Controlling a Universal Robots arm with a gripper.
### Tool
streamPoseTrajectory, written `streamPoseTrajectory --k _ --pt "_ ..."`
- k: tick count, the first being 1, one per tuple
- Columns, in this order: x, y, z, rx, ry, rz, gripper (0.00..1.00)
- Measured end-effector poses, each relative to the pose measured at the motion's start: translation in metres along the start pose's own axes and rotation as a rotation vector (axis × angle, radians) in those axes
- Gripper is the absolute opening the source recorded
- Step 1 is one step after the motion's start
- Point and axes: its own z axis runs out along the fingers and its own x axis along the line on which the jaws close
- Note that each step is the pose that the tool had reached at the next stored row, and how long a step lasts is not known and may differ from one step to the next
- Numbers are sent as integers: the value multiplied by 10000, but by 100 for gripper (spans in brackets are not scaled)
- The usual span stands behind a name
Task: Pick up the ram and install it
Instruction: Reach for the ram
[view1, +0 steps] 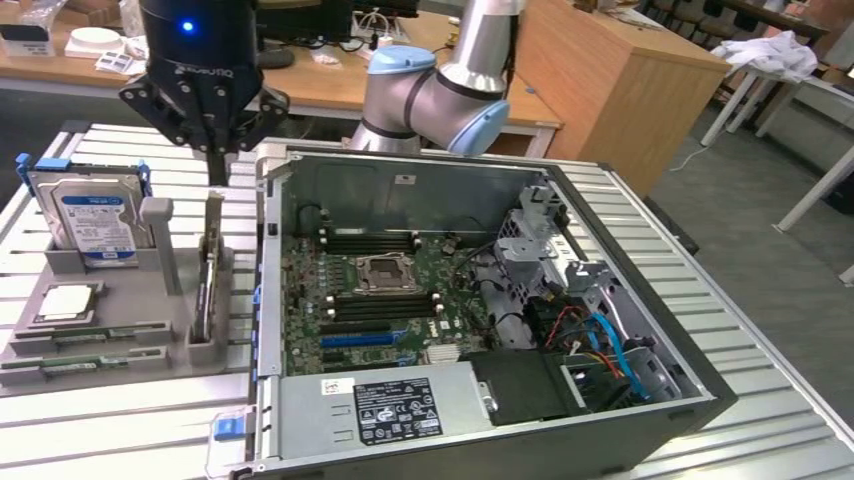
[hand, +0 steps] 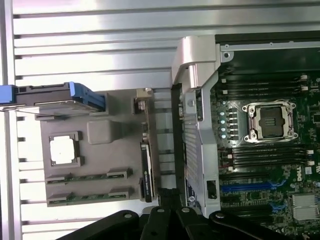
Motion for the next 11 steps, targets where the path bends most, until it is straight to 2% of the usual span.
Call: streamPoseTrajectory --k 11 --pt "212 -16 -2 0 10 1 11"
